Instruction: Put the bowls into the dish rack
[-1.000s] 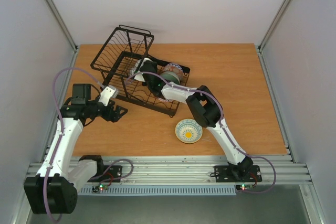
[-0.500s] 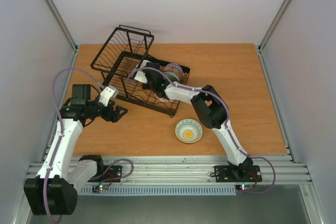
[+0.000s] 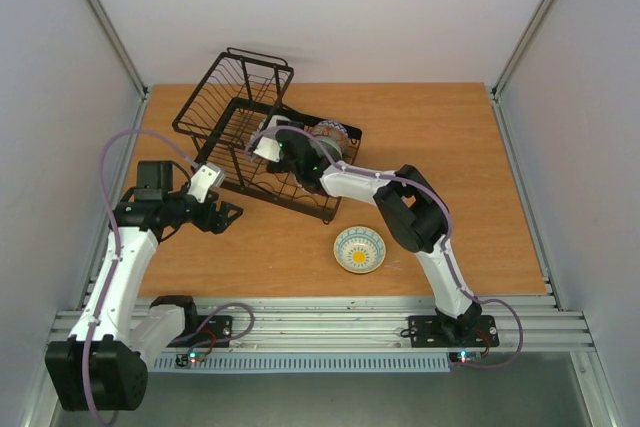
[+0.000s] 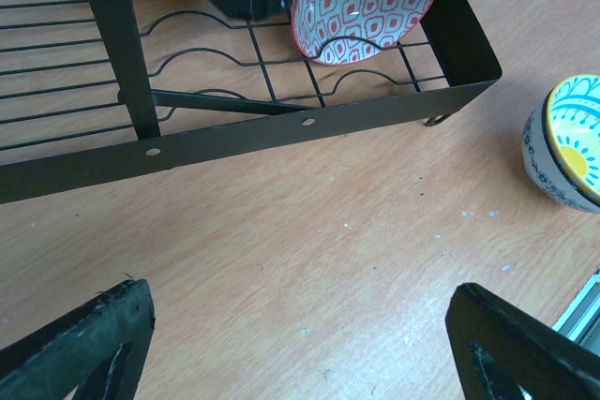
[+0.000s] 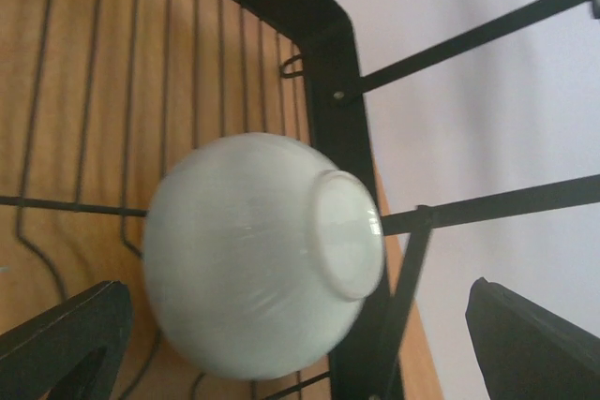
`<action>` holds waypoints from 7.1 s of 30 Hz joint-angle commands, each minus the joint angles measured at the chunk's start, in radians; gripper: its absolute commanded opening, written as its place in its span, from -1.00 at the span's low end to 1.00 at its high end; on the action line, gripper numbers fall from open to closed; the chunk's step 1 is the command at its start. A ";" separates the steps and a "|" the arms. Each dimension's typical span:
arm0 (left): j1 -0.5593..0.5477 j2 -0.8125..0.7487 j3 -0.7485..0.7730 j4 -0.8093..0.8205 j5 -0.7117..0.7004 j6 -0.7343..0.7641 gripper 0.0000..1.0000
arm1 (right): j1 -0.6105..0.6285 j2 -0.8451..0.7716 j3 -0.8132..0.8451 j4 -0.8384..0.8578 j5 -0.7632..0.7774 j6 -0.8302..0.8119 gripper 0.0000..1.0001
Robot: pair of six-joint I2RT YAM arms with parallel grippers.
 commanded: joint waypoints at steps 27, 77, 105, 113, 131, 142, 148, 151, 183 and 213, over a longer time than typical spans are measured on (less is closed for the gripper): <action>-0.002 -0.021 -0.010 0.030 0.024 0.008 0.73 | 0.155 -0.371 -0.358 0.074 -0.005 0.068 0.95; -0.002 -0.027 -0.015 0.006 0.055 0.033 0.72 | -0.060 -1.172 -0.999 -0.753 -0.206 1.552 -0.33; -0.002 -0.024 -0.016 0.011 0.047 0.030 0.73 | -0.062 -1.174 -1.029 -0.793 -0.145 1.543 -0.39; -0.001 -0.022 -0.016 0.011 0.048 0.030 0.73 | -0.061 -1.174 -1.033 -0.785 -0.156 1.540 -0.54; -0.001 -0.022 -0.016 0.013 0.046 0.027 0.73 | -0.061 -1.249 -0.988 -0.865 -0.139 1.503 -0.97; -0.002 -0.019 -0.016 0.015 0.044 0.026 0.74 | -0.061 -1.312 -0.860 -0.955 -0.058 1.370 -0.97; -0.002 -0.013 -0.015 0.015 0.046 0.023 0.74 | -0.047 -1.306 -0.775 -0.940 -0.010 1.263 -0.97; -0.002 -0.009 -0.015 0.015 0.047 0.023 0.74 | -0.015 -1.283 -0.724 -0.933 0.015 1.210 -0.97; -0.002 -0.028 -0.016 0.013 0.059 0.029 0.73 | 0.356 -0.595 -0.480 -0.292 0.745 0.292 -0.97; -0.002 -0.036 -0.018 0.012 0.060 0.031 0.74 | 0.387 -0.404 -0.549 -0.075 0.757 0.084 -0.24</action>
